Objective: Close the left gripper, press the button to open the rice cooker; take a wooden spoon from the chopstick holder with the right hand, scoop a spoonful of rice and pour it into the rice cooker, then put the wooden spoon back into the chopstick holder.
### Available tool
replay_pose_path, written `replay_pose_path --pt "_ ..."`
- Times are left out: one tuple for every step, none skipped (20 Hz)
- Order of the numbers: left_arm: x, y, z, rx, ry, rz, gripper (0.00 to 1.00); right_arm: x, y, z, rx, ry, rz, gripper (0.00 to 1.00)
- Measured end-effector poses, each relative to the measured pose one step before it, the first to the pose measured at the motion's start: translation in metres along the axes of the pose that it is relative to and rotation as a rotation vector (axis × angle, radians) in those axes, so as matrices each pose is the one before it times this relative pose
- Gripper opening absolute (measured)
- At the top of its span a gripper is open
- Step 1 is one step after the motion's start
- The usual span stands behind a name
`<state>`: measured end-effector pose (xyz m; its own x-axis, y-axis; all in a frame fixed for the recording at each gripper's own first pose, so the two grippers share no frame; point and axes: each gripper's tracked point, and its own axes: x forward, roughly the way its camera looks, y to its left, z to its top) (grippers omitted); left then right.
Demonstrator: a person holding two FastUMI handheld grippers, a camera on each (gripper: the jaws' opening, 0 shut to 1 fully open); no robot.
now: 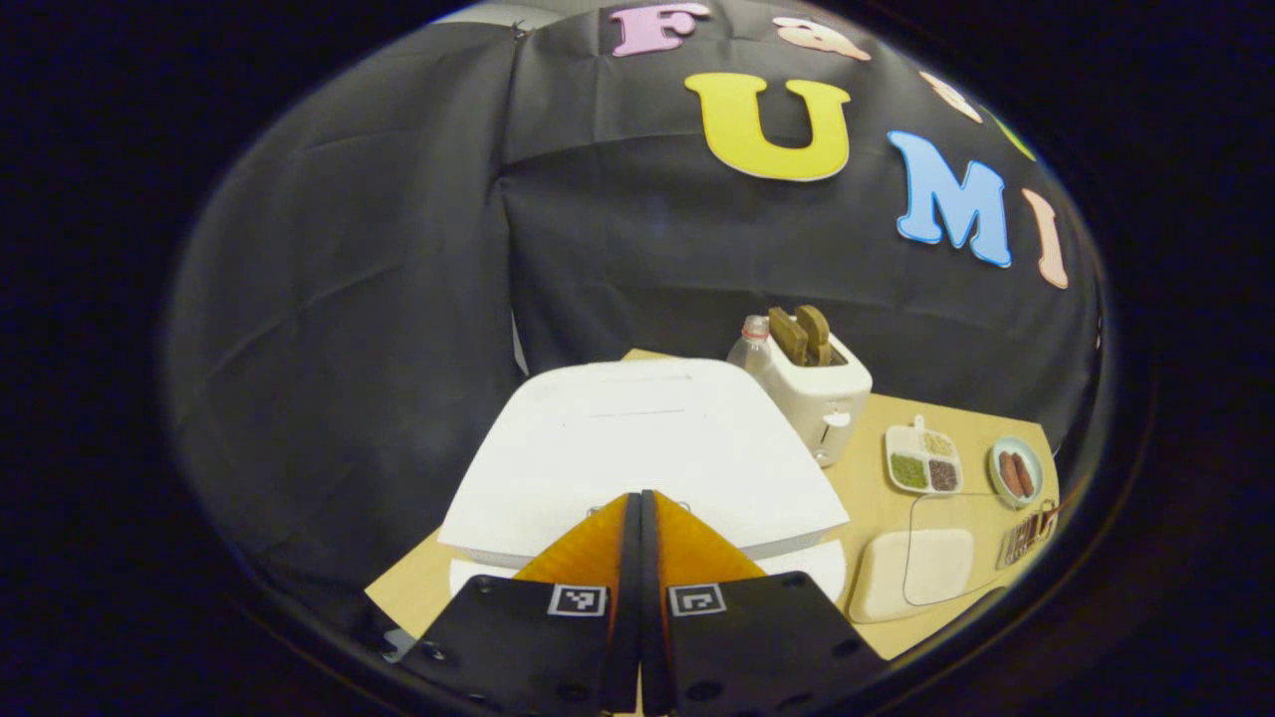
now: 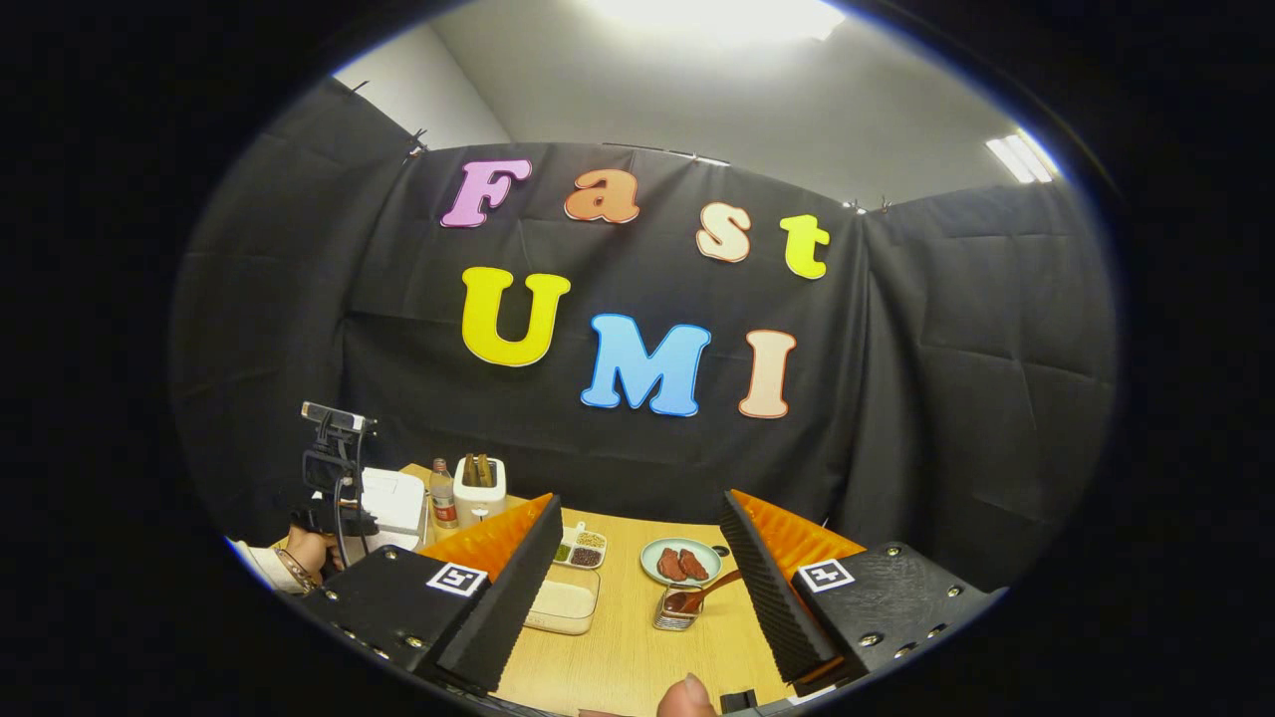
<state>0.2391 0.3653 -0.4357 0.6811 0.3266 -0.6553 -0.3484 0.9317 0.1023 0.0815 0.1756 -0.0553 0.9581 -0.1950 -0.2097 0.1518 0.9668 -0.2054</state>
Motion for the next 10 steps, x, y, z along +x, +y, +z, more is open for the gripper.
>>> replay_pose_path --pt "-0.00308 0.001 0.01111 0.02251 -0.03529 0.00681 0.09 0.00068 0.00247 -0.0007 0.00318 0.0035 0.00508 0.98" --pt "-0.00106 0.00109 0.01088 0.01632 -0.03206 0.00709 0.09 0.00008 0.0026 -0.00124 0.00397 0.00386 0.00884 0.98" --pt "-0.00201 -0.00018 0.00986 0.00148 -0.02158 0.00465 0.09 0.00012 0.00312 0.00127 0.00046 -0.00071 0.00679 0.98" --pt "-0.00281 0.0002 0.00941 -0.01174 -0.01939 -0.00126 0.09 0.00003 0.00193 0.00221 -0.00451 -0.00536 0.00327 0.98" --pt "-0.00295 0.00073 0.00633 -0.01673 -0.02088 -0.00118 0.09 -0.00059 -0.00124 0.00029 -0.00774 -0.00646 -0.00053 0.98" --pt "-0.00233 0.00112 0.0073 -0.00462 -0.02635 -0.00086 0.09 0.00016 0.00042 0.00081 -0.00642 -0.00325 0.00098 0.98" --pt "-0.00285 0.00128 0.00334 0.00231 -0.01846 0.00005 0.09 0.00042 0.00034 -0.00141 -0.00332 -0.00107 0.00289 0.98" --pt "-0.00307 0.00044 0.00429 -0.00312 -0.01761 -0.00123 0.09 -0.00004 -0.0001 -0.00068 0.00017 0.00334 0.00157 0.98" --pt "-0.00337 -0.00038 0.00271 -0.00457 -0.01271 -0.00372 0.09 -0.00065 -0.0001 -0.00193 0.00419 0.00205 0.00256 0.98" --pt "-0.00284 -0.00367 0.00011 -0.01572 -0.00012 -0.01435 0.09 -0.00089 -0.00107 -0.00035 0.00699 0.00151 0.00077 0.98"
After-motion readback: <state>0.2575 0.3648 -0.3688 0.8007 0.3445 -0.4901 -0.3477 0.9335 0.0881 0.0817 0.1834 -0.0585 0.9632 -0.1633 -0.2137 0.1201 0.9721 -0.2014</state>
